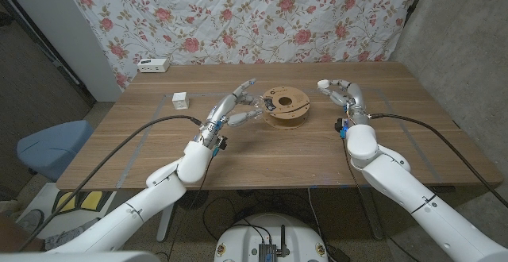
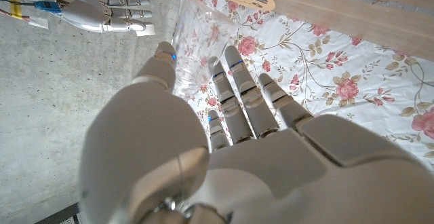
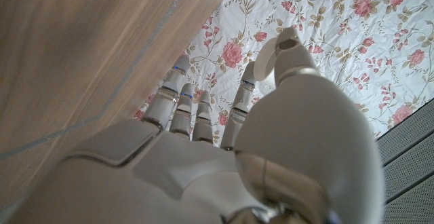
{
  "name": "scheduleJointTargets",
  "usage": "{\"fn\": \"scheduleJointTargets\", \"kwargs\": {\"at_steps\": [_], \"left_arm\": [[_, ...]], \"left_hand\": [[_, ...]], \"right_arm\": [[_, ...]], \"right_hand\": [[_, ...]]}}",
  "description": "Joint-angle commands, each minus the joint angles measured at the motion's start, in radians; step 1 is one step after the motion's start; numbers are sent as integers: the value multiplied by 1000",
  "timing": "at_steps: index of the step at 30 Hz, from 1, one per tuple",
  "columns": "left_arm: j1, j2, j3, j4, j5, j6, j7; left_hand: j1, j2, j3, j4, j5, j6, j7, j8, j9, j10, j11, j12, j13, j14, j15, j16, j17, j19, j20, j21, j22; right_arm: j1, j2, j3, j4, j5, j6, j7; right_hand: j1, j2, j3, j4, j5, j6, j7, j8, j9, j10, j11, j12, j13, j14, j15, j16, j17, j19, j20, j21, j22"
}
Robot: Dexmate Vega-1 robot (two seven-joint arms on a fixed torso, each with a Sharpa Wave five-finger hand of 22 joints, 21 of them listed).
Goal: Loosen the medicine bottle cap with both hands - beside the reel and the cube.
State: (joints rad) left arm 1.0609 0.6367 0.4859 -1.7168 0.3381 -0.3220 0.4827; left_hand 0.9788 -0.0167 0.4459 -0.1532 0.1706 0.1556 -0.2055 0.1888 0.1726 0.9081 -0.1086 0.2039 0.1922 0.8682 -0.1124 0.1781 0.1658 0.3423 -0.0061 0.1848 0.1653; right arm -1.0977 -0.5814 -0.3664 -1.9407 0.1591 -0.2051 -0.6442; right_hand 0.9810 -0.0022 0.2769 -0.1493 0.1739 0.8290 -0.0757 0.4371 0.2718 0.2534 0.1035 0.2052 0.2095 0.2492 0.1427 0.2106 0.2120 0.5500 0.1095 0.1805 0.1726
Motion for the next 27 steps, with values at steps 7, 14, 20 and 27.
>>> {"fn": "scheduleJointTargets", "kwargs": {"at_steps": [7, 14, 20, 27], "left_arm": [[39, 2, 9, 27, 50, 33, 93], [34, -5, 23, 56, 45, 29, 107], [33, -8, 34, 70, 47, 30, 118], [28, -5, 44, 81, 53, 29, 125]], "left_hand": [[17, 10, -10, 0, 5, 11, -8, 3, 1, 90, -84, 5, 5, 5, -111, 6, 4, -1, -11, 1, 3], [19, 11, -14, 0, 6, 11, -8, 0, 1, 87, -85, 3, 4, 5, -111, 5, 3, 0, -15, 2, 2], [21, 11, -17, 0, 6, 12, -8, -1, 1, 90, -88, 3, 4, 6, -112, 6, 3, 1, -17, 2, 2], [24, 10, -20, -1, 7, 15, -8, -1, 1, 94, -88, 4, 3, 5, -113, 4, 3, 3, -18, 3, 2]], "right_arm": [[23, 46, -16, 104, -8, 60, -12], [31, 55, -20, 140, -9, 84, -13], [38, 58, -26, 178, -16, 111, -11], [43, 72, -31, 237, -20, 160, -19]], "right_hand": [[-4, 5, 0, 5, 6, 17, -24, 9, 0, -3, -7, -6, 0, -7, 1, -3, 1, -9, 2, 0, 1], [-3, 6, 1, 4, 6, 18, -28, 10, 0, -4, -9, -6, 0, -10, -2, -3, 1, -13, 2, 1, 1], [-1, 6, 1, 2, 6, 20, -29, 11, -1, -4, -10, -6, 0, -10, -5, -3, 1, -17, 2, 2, 1], [1, 5, 1, 0, 6, 23, -31, 13, -2, -4, -12, -6, 0, -10, -8, -2, 1, -18, 1, 3, 1]]}}
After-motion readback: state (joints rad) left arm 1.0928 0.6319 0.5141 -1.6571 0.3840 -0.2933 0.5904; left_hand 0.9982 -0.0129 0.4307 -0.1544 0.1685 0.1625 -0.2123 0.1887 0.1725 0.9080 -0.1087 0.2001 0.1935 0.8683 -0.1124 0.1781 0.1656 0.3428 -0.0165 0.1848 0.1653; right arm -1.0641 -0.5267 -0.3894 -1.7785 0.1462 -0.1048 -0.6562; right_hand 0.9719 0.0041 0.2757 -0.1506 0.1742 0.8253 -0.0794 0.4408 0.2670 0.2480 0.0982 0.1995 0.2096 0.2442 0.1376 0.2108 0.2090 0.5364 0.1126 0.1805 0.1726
